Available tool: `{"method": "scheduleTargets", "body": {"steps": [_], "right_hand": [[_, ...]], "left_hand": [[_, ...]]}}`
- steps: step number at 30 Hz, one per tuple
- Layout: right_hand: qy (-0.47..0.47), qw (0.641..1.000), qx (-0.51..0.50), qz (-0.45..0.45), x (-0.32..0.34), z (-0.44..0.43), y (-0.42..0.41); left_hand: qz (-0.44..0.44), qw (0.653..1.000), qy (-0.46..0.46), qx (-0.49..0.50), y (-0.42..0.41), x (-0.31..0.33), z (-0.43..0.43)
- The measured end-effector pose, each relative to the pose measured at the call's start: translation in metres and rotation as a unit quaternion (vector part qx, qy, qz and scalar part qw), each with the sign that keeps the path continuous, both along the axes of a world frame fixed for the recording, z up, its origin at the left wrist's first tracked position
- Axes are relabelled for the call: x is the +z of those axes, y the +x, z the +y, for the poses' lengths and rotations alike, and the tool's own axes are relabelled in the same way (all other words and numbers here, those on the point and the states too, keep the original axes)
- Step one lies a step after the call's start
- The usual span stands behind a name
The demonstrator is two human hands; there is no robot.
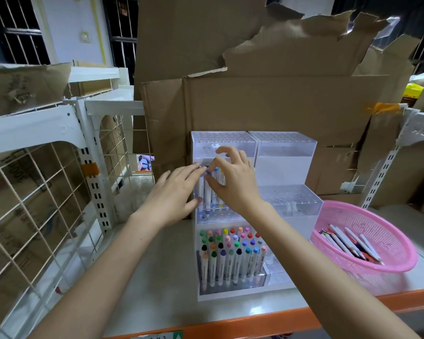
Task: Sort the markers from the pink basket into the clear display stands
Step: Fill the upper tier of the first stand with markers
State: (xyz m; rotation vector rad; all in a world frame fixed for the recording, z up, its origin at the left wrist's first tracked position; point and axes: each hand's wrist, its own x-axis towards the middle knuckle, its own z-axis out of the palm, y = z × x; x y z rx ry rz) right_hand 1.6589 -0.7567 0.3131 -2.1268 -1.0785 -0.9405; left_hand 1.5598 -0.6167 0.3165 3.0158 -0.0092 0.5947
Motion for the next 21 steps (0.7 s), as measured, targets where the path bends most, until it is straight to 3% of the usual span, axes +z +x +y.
{"method": "scheduleTargets", "body": {"steps": [8,14,21], "right_hand": [[-0.129,0.989,-0.039,0.056,-0.005,-0.027,0.008],[-0.143,0.984,-0.053,0.096,-0.002,-0.066,0.014],[-0.161,0.974,-0.102,0.122,-0.008,-0.133,0.033]], "left_hand": [[-0.033,0.999,0.002,-0.016,0.006,0.009,-0.006],[-0.067,0.995,0.049,-0.056,0.025,0.014,-0.05],[-0.039,0.992,0.019,-0.119,0.055,0.007,-0.111]]}}
